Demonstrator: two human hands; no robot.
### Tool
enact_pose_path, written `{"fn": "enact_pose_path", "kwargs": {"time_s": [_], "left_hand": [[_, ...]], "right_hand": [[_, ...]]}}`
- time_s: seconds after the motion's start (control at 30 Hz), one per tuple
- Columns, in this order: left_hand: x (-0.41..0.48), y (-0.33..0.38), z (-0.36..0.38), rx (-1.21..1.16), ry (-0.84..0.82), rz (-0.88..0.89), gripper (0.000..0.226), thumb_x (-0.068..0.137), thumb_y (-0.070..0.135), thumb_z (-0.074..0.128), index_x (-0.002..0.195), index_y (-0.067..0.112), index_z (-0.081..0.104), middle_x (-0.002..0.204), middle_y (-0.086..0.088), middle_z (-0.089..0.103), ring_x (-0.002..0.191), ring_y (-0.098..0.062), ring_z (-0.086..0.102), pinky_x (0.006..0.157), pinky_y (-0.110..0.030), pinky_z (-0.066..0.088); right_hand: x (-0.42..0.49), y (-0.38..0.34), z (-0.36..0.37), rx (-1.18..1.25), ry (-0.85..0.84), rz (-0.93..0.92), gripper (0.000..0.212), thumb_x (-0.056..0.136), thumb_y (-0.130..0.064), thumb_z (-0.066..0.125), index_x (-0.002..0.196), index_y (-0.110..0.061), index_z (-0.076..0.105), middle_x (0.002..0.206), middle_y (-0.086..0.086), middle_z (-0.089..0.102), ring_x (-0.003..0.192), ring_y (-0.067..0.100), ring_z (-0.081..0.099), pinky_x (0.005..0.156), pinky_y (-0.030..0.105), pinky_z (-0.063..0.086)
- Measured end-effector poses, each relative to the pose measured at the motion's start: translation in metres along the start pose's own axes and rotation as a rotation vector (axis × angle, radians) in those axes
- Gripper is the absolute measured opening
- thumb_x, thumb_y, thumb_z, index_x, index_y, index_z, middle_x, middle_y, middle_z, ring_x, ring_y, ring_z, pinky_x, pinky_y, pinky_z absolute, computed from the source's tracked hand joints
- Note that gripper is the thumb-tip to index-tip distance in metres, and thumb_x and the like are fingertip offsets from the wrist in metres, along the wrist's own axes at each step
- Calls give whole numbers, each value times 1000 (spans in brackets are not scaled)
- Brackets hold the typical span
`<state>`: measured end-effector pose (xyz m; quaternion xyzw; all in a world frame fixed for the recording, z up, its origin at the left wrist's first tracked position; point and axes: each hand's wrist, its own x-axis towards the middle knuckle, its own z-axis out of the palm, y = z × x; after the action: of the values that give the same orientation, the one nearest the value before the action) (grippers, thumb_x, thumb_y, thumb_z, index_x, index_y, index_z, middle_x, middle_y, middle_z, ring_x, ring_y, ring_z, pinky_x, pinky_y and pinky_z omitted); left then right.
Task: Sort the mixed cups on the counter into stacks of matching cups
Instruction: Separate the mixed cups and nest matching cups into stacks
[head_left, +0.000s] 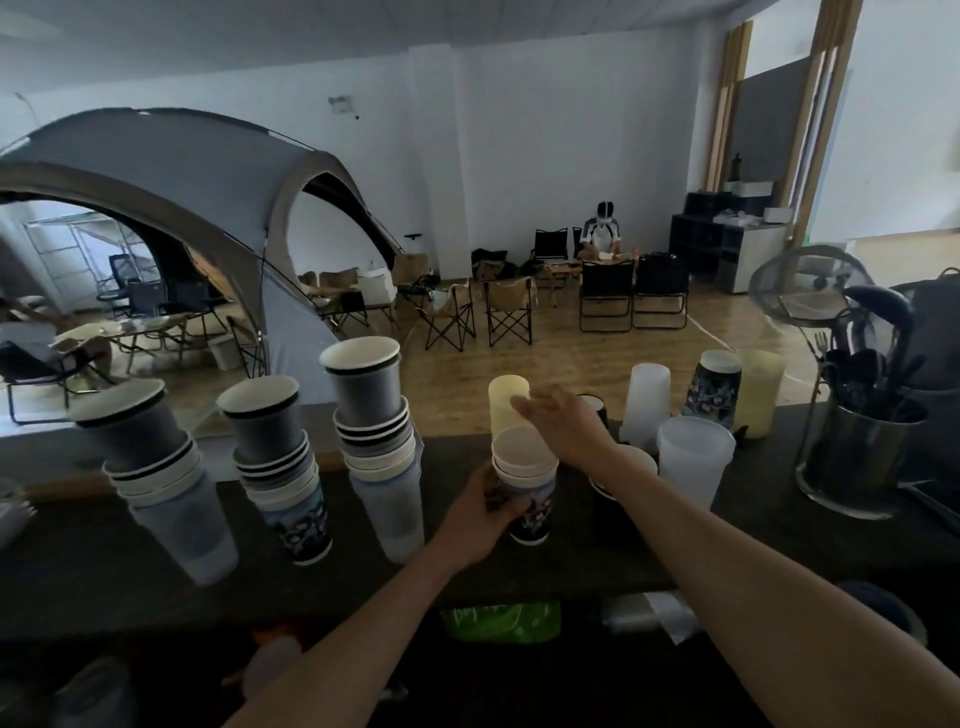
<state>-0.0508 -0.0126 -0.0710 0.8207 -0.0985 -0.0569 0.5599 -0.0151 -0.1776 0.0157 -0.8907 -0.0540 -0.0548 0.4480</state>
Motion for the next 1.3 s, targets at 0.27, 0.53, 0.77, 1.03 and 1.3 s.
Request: {"fn": "enact_pose_path", "kwargs": {"time_s": [0.27,0.53,0.77,1.03,1.3], "left_hand": [[-88,65,-40,129,335,311,51,82,49,70,127,50,45,102,17,67,88,-8,68,82,-36,58],[-83,97,-141,188,834,516,94,74,50,79,145,13,29,143,-3,44,132,-17,44,110,-36,39],[-87,57,-150,168,445,232,122,58,38,93,154,28,18,152,14,32,142,-15,37,112,-42,40],[-70,36,-141,178,470,214,114,65,33,90,151,24,16,138,14,43,129,-6,43,107,-33,40],[-47,38,-124,42,522,121,106,63,29,92,149,18,30,132,6,52,119,-11,54,101,-29,45]], "right_hand": [[-13,-72,6,260,190,-275,40,93,-46,58,122,-19,60,108,-9,66,92,2,61,75,22,50],[-10,-142,36,201,-146,-376,93,70,-53,80,147,-25,35,145,0,47,126,16,50,103,40,46],[-4,-114,56,166,-402,-184,99,57,-52,90,138,-26,38,127,-4,58,120,21,56,88,32,53],[-11,-97,74,408,-341,-51,93,69,-53,81,146,-28,36,138,4,55,120,22,56,94,41,52],[-4,-112,70,215,-248,-133,72,76,-45,79,138,-25,47,118,1,68,98,17,66,71,30,54]]}}
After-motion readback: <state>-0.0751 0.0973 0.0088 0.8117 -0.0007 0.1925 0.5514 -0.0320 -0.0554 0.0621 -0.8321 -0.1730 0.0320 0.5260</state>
